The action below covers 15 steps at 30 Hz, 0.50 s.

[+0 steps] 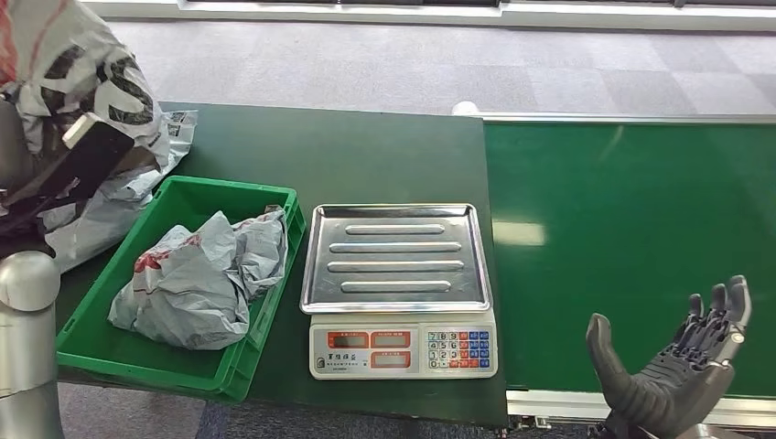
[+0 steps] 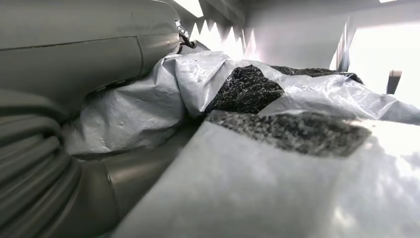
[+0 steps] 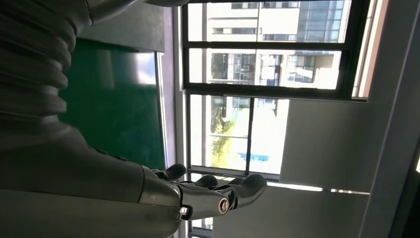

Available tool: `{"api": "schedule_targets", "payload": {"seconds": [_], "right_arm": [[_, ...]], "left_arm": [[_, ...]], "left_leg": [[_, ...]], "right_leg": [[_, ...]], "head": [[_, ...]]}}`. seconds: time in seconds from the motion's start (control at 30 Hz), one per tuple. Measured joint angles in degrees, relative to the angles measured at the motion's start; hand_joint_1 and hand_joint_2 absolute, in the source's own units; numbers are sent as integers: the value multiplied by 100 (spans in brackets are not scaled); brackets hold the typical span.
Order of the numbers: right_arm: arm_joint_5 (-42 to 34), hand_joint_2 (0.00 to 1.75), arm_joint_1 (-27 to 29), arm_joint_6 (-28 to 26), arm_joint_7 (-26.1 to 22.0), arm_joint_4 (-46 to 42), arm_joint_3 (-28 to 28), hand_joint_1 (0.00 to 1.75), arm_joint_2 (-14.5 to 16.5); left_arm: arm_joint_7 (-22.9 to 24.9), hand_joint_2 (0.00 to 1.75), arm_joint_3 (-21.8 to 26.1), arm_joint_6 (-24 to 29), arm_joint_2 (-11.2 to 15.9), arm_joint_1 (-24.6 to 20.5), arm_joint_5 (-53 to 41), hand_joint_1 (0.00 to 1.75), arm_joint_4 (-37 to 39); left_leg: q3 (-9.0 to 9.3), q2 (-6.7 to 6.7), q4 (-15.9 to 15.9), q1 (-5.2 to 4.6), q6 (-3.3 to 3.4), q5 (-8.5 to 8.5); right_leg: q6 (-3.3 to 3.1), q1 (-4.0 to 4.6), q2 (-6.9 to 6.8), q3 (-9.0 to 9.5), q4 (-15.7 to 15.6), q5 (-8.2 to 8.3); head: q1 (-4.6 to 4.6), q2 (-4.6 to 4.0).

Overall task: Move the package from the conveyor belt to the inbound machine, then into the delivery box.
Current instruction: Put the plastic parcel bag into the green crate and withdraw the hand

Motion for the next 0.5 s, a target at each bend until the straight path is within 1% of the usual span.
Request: {"api": "schedule_targets", "payload": {"seconds": [0.07, 0.13, 0.27, 0.3, 0.37, 0.43, 0.5], "right_arm": [[26, 175, 1, 106, 2, -2, -79, 0, 44], [37, 175, 2, 147, -3, -2, -144, 0, 82], [43, 175, 0, 165, -12, -2, -213, 0, 135], [47, 175, 0, 170, -12, -2, -217, 0, 142], [56, 175, 0, 183, -9, -2, -220, 0, 149], [50, 175, 14, 187, -8, -2, -229, 0, 149], [9, 175, 52, 185, -10, -2, -263, 0, 149]], "left_arm": [[-126, 175, 86, -263, 156, 153, 132, 175, 465], [-183, 175, 144, -296, 271, 254, 162, 175, 787], [-142, 175, 207, -463, 401, 321, 184, 175, 1079], [-130, 175, 218, -617, 438, 337, 223, 175, 1127], [-223, 175, 231, -1157, 566, 445, 399, 175, 1246], [-539, 175, 234, -1703, 826, 746, 703, 175, 1399], [-982, 175, 259, -2042, 1197, 1248, 1121, 175, 1468]], "left_leg": [[-3, 8, 0, 0, -5, 3], [-8, 15, 0, 1, -7, 4], [-17, 13, 1, 1, -7, 4], [-19, 13, 0, 0, -7, 4], [-18, 18, -2, 0, -10, 0], [-9, 39, -7, 0, -21, -7], [3, 69, -12, 1, -33, -15]], "right_leg": [[-8, 6, 9, -7, 1, 6], [-11, 8, 14, -13, 2, 9], [-12, 8, 11, -16, 2, 9], [-11, 7, 11, -17, 2, 9], [-12, 7, 15, -16, 3, 8], [-15, 7, 37, -18, 4, 6], [-22, 7, 69, -20, 6, 2]], "head": [[0, 0], [0, 0], [0, 0], [0, 0], [0, 0], [0, 0], [0, 0]]}}
